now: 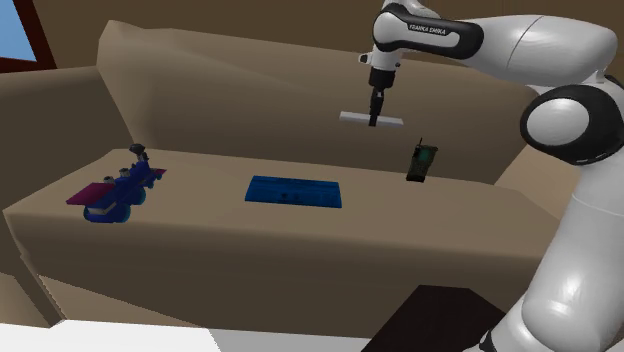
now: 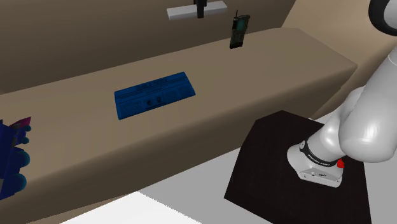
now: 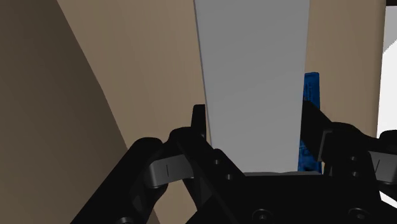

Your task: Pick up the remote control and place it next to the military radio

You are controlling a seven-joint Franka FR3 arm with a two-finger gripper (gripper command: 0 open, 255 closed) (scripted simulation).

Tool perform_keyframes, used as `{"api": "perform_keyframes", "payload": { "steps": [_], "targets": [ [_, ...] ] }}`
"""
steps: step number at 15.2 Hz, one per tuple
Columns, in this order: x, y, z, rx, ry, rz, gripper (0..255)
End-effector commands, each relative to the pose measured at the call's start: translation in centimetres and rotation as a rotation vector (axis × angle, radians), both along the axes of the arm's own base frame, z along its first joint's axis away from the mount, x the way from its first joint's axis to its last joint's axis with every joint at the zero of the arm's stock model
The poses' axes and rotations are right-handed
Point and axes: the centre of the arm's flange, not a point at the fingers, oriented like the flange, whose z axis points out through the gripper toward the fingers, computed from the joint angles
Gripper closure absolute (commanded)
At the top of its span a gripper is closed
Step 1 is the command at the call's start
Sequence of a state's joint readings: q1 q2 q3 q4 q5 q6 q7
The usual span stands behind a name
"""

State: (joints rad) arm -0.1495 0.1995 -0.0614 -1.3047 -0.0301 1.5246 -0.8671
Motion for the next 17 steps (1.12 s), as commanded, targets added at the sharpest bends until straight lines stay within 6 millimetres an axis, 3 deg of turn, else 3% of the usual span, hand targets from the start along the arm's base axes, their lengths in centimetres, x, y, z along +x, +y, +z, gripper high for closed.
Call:
{"api": "perform_keyframes", "payload": {
  "steps": [1,12,17],
  "targets": [
    [0.2,-2.6,0.1,0.000,-0.001,0.002,255],
    [1.1,-17.0,0.1,0.000,-0.001,0.002,255],
    [1.1,-17.0,-2.5,0.000,-0.001,0.002,255]
  ]
}}
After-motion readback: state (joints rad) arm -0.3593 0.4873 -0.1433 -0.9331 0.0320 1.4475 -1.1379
